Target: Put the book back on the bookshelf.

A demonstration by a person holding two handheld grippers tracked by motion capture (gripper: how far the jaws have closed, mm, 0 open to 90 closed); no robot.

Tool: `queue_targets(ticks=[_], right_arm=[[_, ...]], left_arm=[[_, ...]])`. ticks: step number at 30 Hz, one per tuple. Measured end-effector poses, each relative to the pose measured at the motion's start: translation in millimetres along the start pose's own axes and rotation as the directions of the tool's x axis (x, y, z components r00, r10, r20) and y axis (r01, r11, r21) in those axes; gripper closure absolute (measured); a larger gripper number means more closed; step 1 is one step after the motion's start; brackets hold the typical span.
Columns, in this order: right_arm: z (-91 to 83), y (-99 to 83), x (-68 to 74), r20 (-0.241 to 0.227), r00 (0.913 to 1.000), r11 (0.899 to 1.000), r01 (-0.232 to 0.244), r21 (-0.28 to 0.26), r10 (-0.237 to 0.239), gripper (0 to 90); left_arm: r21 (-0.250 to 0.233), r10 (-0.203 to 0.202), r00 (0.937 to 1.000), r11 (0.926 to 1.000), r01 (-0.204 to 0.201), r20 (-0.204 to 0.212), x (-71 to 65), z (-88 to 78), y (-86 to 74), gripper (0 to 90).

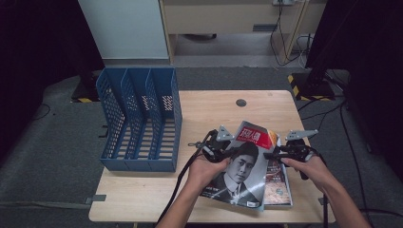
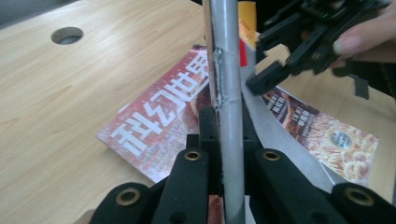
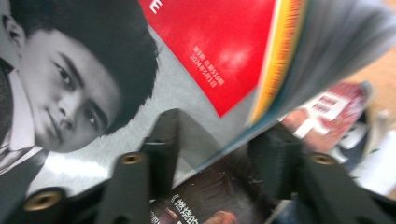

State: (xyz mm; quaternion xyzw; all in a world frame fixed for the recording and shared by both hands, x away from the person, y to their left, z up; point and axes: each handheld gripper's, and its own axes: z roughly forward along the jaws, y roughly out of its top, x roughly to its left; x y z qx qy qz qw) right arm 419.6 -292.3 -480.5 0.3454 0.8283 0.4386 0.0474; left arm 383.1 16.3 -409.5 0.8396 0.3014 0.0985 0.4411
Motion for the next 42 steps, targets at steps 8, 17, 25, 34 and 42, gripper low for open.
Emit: queue_targets(ticks=[8,17,25,34,42], right_arm=[[-14.1,23.9,7.5,0.022,0.9984,0.999,0.053,-0.008,-0.052,80.2],[-30.5,50.4,11.0,0.072,0.9947,0.995,0.078,-0.062,-0.074,85.5],[-56.4,87.8,20.0,0.151,0.9776,0.984,0.159,-0.080,-0.146,86.8],[-73.1,114.8,31.7,0.190,0.9625,0.971,0.216,-0.105,-0.193,87.1],[-80.9,119.1,42.3,0.163,0.9605,0.963,0.246,-0.114,-0.226,87.1]], left_arm=[[-0.034,0.002,1.0000,0.9994,-0.002,-0.008,3.9,-8.1,6.2,86.8],[-0.096,0.050,0.9983,0.9940,-0.052,-0.032,12.9,-18.6,14.8,86.5],[-0.154,0.056,0.9971,0.9860,-0.063,-0.052,20.8,-21.6,23.4,86.1],[-0.225,0.076,0.9933,0.9699,-0.094,-0.086,25.4,-24.9,27.6,84.7],[-0.262,0.030,0.9975,0.9639,-0.046,-0.063,28.2,-28.2,16.0,83.6]])
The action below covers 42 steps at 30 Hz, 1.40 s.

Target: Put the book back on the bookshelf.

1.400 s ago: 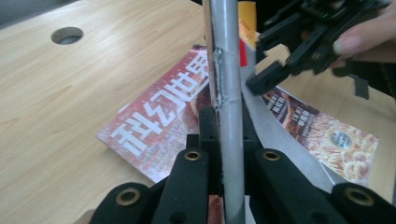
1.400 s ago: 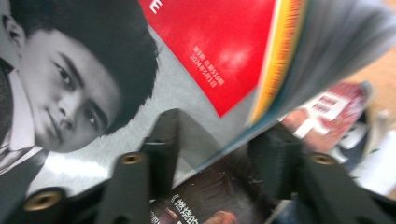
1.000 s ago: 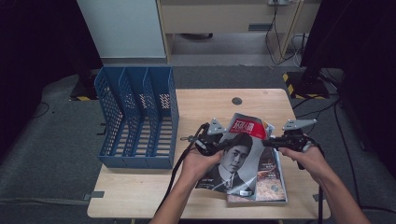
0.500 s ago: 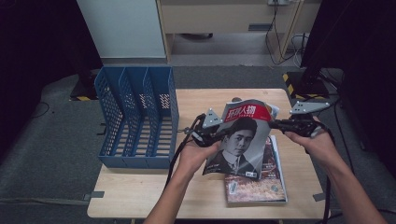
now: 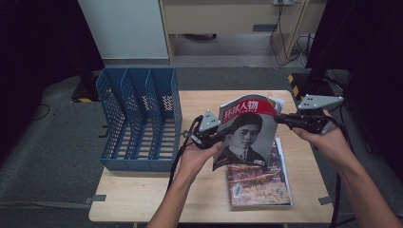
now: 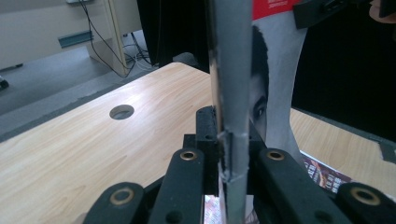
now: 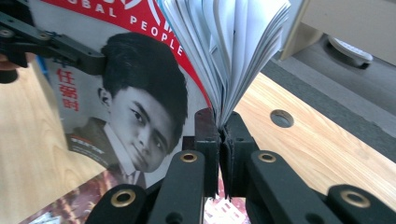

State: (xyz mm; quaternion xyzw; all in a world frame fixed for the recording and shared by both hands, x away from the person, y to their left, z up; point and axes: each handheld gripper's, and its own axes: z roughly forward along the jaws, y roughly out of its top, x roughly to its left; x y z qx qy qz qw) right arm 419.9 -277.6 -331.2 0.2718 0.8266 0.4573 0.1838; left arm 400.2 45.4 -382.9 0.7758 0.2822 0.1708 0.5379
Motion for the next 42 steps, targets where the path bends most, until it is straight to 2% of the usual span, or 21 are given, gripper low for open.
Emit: queue_targets(ticks=[4,8,13,18,22,24,26,27,28,29,30,31,32,34,38,42], right_arm=[[-3.2,1.8,4.2,-0.023,0.9997,1.000,0.013,0.005,-0.013,87.1],[-7.6,4.4,8.6,-0.040,0.9987,0.999,0.031,0.017,-0.030,87.1],[-10.1,4.3,11.3,-0.064,0.9973,0.999,0.037,0.018,-0.036,87.0],[-11.1,3.4,11.2,-0.069,0.9968,0.999,0.040,0.013,-0.039,87.0],[-10.7,3.5,12.6,-0.078,0.9962,0.999,0.040,0.011,-0.039,86.9],[-11.2,3.3,12.5,-0.085,0.9956,0.999,0.040,0.009,-0.039,87.0],[-11.9,3.0,12.1,-0.088,0.9954,0.999,0.037,0.010,-0.036,86.9],[-12.1,2.7,11.6,-0.091,0.9953,0.999,0.035,0.010,-0.034,86.9],[-12.5,2.1,11.4,-0.097,0.9948,0.999,0.033,0.007,-0.032,86.8],[-12.5,2.1,11.4,-0.097,0.9948,0.999,0.033,0.007,-0.032,86.8],[-12.7,1.9,11.4,-0.099,0.9946,0.999,0.033,0.006,-0.032,86.7],[-13.3,1.5,11.1,-0.098,0.9946,0.999,0.035,0.006,-0.034,86.6],[-13.6,1.3,10.9,-0.099,0.9945,0.999,0.033,0.005,-0.033,86.5],[-14.0,0.6,10.1,-0.094,0.9950,0.999,0.033,0.004,-0.033,85.7],[-14.2,-2.1,7.8,-0.088,0.9957,1.000,0.030,-0.009,-0.030,81.6],[-13.2,-7.0,6.4,-0.090,0.9953,0.999,0.031,-0.032,-0.034,75.1]], left_arm=[[-0.009,-0.023,0.9996,0.9997,0.023,0.017,-1.8,-3.7,-5.3,80.5],[-0.006,-0.027,0.9992,0.9996,0.027,0.029,-1.9,-4.3,-5.6,76.0],[-0.008,-0.069,0.9961,0.9975,0.070,0.055,1.9,-0.1,-5.3,66.8],[-0.007,-0.075,0.9946,0.9971,0.075,0.073,2.6,0.0,-5.4,66.9],[0.006,-0.075,0.9903,0.9972,0.075,0.117,2.8,1.1,-4.5,65.9],[0.020,-0.055,0.9909,0.9984,0.053,0.123,1.2,3.6,-4.1,64.2],[0.017,-0.051,0.9915,0.9986,0.049,0.120,0.3,4.8,-3.8,64.0],[0.016,-0.044,0.9935,0.9990,0.042,0.105,0.0,4.9,-3.5,65.3],[0.014,-0.038,0.9954,0.9992,0.037,0.088,-0.1,4.9,-3.5,73.5],[0.011,-0.042,0.9962,0.9991,0.041,0.076,0.1,4.8,-4.1,73.5],[0.004,-0.043,0.9976,0.9991,0.043,0.054,0.7,3.8,-5.2,79.1],[0.000,-0.052,0.9973,0.9986,0.052,0.052,0.6,3.7,-6.0,84.7],[-0.007,-0.050,0.9973,0.9987,0.050,0.054,0.0,3.5,-6.8,85.6],[-0.017,-0.018,0.9989,0.9997,0.019,0.044,-4.1,2.4,-7.8,86.5],[-0.027,0.029,0.9975,0.9992,-0.028,0.064,-6.8,-1.9,-10.4,86.7],[-0.040,0.060,0.9949,0.9976,-0.057,0.081,-10.3,-5.8,-13.2,86.7]])
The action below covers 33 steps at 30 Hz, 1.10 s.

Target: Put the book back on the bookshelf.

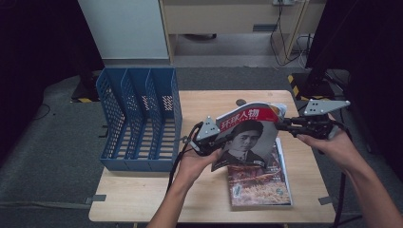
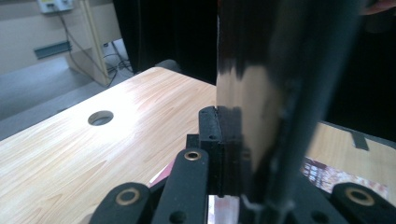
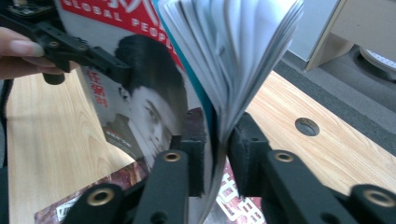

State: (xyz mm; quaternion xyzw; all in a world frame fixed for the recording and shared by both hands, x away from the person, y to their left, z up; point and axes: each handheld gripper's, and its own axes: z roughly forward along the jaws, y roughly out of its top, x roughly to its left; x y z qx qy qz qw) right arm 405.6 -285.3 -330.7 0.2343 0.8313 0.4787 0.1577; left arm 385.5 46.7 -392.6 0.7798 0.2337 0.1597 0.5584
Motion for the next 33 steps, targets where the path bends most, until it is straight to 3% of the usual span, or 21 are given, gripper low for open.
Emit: queue_targets(ticks=[9,14,25,28,30,33], right_arm=[[4.4,-9.8,-4.2,0.013,0.9999,1.000,0.002,-0.001,-0.002,64.8],[8.9,-16.0,-6.4,0.014,0.9999,1.000,0.002,-0.001,-0.002,53.6],[41.8,-44.2,-9.4,0.001,1.0000,0.999,0.009,0.038,-0.009,26.2],[51.1,-49.2,-8.5,-0.018,0.9998,0.999,0.006,0.046,-0.005,27.0],[58.4,-51.5,-5.0,-0.052,0.9984,0.998,0.025,0.051,-0.023,34.8],[61.2,-50.7,-2.0,-0.060,0.9975,0.998,0.039,0.051,-0.036,39.1]], left_arm=[[-0.008,0.046,0.9986,0.9989,-0.046,0.024,-6.0,-0.6,-0.1,86.8],[-0.018,0.049,0.9983,0.9986,-0.049,0.030,-8.0,-1.9,-1.9,86.7],[-0.026,0.062,0.9967,0.9978,-0.060,0.053,-9.7,-3.1,-3.3,86.7],[-0.033,0.053,0.9967,0.9981,-0.051,0.061,-8.5,-3.4,-4.3,86.7],[-0.034,0.054,0.9961,0.9981,-0.051,0.071,-8.1,-3.6,-4.6,86.7],[-0.035,0.055,0.9955,0.9980,-0.052,0.078,-8.4,-3.8,-4.9,86.7]])
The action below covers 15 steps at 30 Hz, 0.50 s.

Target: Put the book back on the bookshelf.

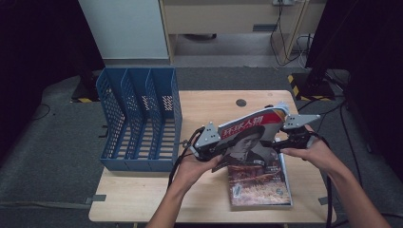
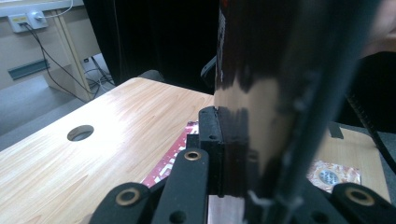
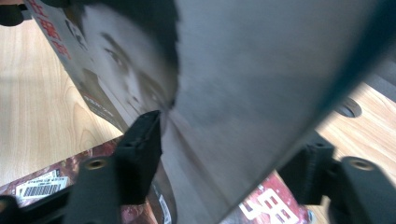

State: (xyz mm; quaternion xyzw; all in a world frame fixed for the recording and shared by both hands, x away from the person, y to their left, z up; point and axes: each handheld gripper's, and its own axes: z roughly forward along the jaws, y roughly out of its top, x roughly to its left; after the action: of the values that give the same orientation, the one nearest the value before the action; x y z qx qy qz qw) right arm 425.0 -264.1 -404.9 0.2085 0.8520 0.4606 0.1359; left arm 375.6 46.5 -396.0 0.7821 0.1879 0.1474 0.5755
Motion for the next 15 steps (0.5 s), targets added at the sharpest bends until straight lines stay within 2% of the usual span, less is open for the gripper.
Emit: queue_targets(ticks=[5,11,13,15], right_arm=[[-2.7,1.8,1.2,0.000,1.0000,1.000,0.001,-0.013,-0.001,55.8],[-11.4,3.7,7.4,-0.047,0.9987,1.000,0.017,-0.013,-0.018,82.0],[-11.5,3.9,8.3,-0.052,0.9985,1.000,0.017,-0.013,-0.018,83.2],[-11.8,4.3,9.5,-0.059,0.9982,1.000,0.013,-0.010,-0.013,85.1]], left_arm=[[-0.021,-0.039,0.9992,0.9990,0.039,0.007,2.8,-2.8,-4.5,86.5],[-0.045,-0.080,0.9968,0.9958,0.080,0.002,5.7,-2.9,-10.4,83.8],[-0.043,-0.081,0.9967,0.9958,0.081,-0.001,4.6,-0.5,-12.2,82.7],[-0.046,-0.093,0.9957,0.9947,0.092,-0.010,4.3,2.1,-14.4,76.6]])
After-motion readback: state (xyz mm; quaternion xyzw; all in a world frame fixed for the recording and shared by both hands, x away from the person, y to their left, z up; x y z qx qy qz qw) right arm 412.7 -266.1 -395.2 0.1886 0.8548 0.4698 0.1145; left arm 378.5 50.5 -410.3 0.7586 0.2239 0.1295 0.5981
